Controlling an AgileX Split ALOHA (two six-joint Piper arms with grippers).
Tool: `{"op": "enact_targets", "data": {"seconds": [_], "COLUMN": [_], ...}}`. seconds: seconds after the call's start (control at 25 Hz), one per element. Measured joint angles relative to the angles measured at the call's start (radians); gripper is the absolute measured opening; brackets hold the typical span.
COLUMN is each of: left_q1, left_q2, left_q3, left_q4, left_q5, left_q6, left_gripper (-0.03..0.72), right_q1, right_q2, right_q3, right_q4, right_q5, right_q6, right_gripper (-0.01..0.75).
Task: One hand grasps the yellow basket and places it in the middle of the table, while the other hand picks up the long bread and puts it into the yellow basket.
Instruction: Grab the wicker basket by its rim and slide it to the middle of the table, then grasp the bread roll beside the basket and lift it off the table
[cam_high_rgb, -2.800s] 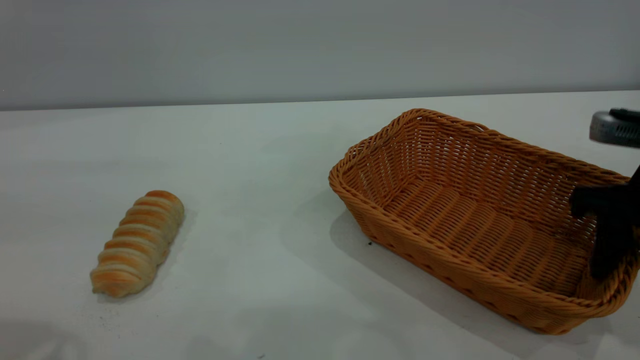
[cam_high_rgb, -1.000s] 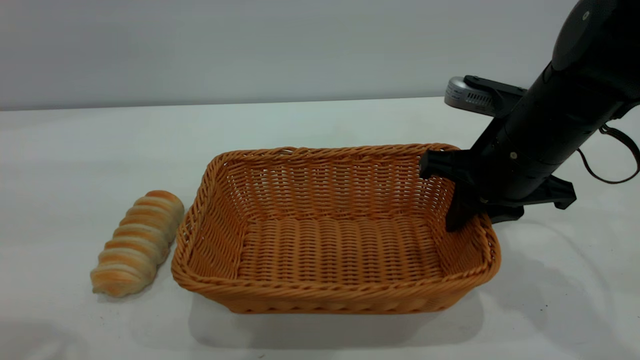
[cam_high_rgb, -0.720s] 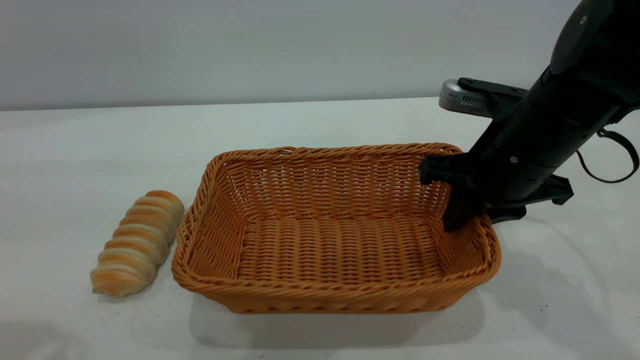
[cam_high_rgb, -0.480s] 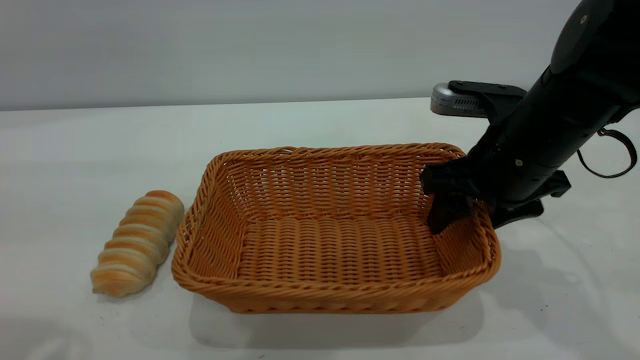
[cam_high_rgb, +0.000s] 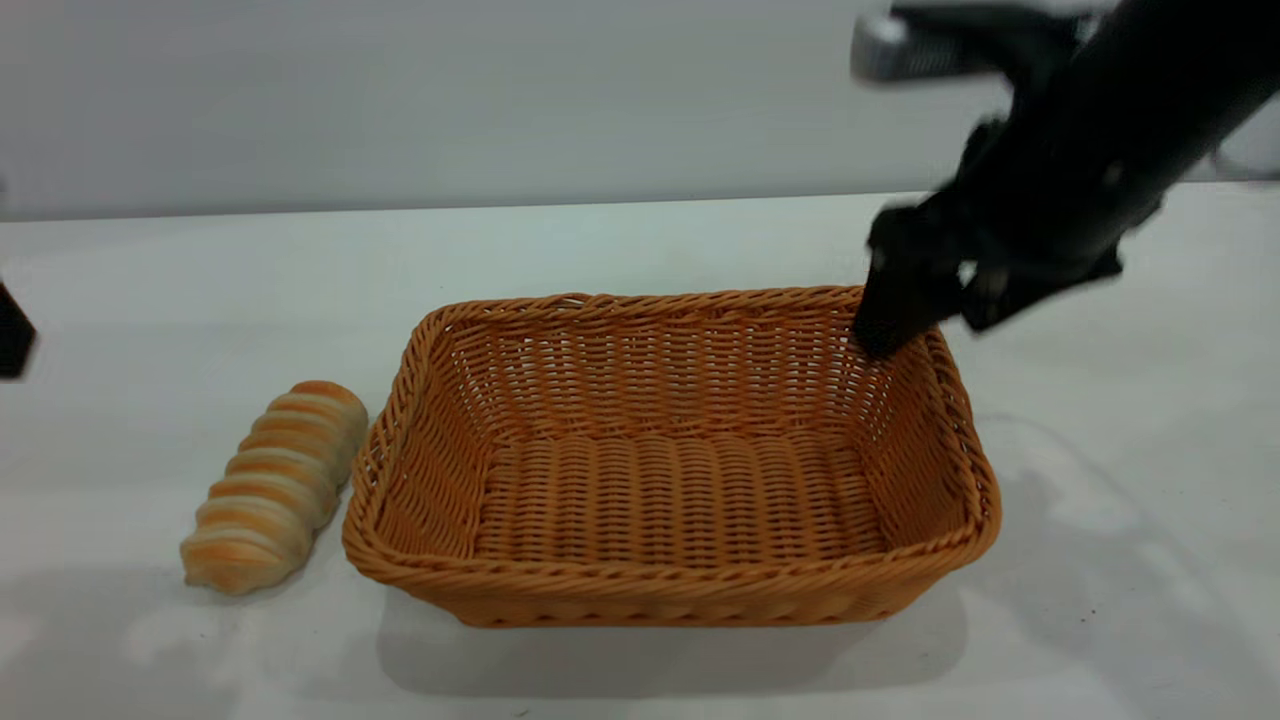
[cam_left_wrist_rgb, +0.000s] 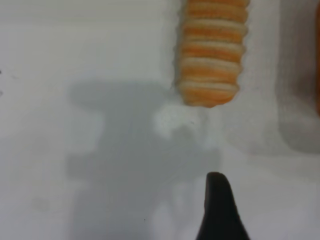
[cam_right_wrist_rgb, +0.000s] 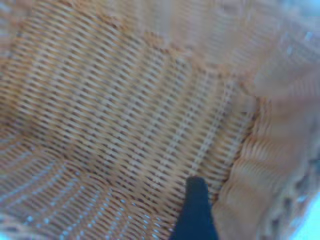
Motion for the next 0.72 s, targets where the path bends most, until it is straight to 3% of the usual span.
{"op": "enact_targets", "data": {"seconds": [0.2, 0.48, 0.72], "left_q1": [0.000, 0.000, 0.000], "left_q2": [0.139, 0.304, 0.441], "left_q3": [-0.001, -0.001, -0.007], "left_q4": [-0.001, -0.002, -0.004], "left_q5": [-0.109, -0.292, -0.456], "left_q6": [0.000, -0.002, -0.003], "left_gripper": [0.544, 0.544, 0.544], "right_q1": [0.000, 0.000, 0.000], "right_q2": [-0.142, -0.310, -0.439], "right_q3": [0.001, 0.003, 0.004], "right_q4": [-0.046, -0.064, -0.066], "right_q5": [0.085, 0.292, 0.403], "right_q6": [0.000, 0.000, 0.000], "right_gripper": [0.575, 0.567, 0.567]}}
